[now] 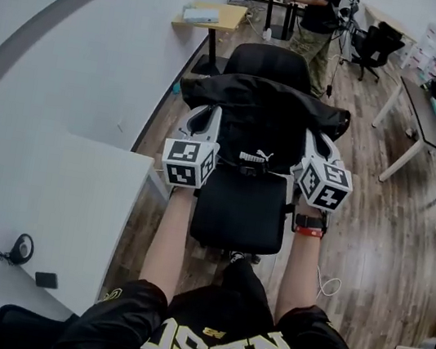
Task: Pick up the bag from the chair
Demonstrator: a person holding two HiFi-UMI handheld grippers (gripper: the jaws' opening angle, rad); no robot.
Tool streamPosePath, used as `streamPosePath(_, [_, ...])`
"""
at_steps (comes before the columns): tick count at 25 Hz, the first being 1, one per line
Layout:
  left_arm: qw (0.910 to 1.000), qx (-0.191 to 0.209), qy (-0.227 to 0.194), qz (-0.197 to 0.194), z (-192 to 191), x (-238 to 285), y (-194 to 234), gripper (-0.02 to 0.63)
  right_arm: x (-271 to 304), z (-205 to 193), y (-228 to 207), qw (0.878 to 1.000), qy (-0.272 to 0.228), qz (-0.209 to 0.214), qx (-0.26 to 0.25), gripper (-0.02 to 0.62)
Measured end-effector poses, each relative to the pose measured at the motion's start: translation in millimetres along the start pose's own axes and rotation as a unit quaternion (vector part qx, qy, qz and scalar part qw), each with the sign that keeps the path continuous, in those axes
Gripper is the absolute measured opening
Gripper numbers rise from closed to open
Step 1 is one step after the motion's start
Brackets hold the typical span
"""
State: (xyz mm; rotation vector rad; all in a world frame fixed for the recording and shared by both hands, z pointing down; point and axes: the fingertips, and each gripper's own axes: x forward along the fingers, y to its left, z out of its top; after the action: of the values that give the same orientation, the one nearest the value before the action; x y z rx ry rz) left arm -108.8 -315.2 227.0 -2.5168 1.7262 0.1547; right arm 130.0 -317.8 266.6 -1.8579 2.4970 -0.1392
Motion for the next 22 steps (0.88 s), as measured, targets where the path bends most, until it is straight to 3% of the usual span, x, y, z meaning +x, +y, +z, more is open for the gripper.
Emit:
streamPosePath(8, [0.9997,0.0,-0.026,0.0,15,-15,1,0.052,-15,23,15,0.999,-0.026,-0.002,-0.04,0.04])
streamPosePath(22, [0.9998,-0.006,-0.018,0.001,9,-10,-2,0.052,-14,21,12,0.999,-0.02,-0.006,-0.049,0.04])
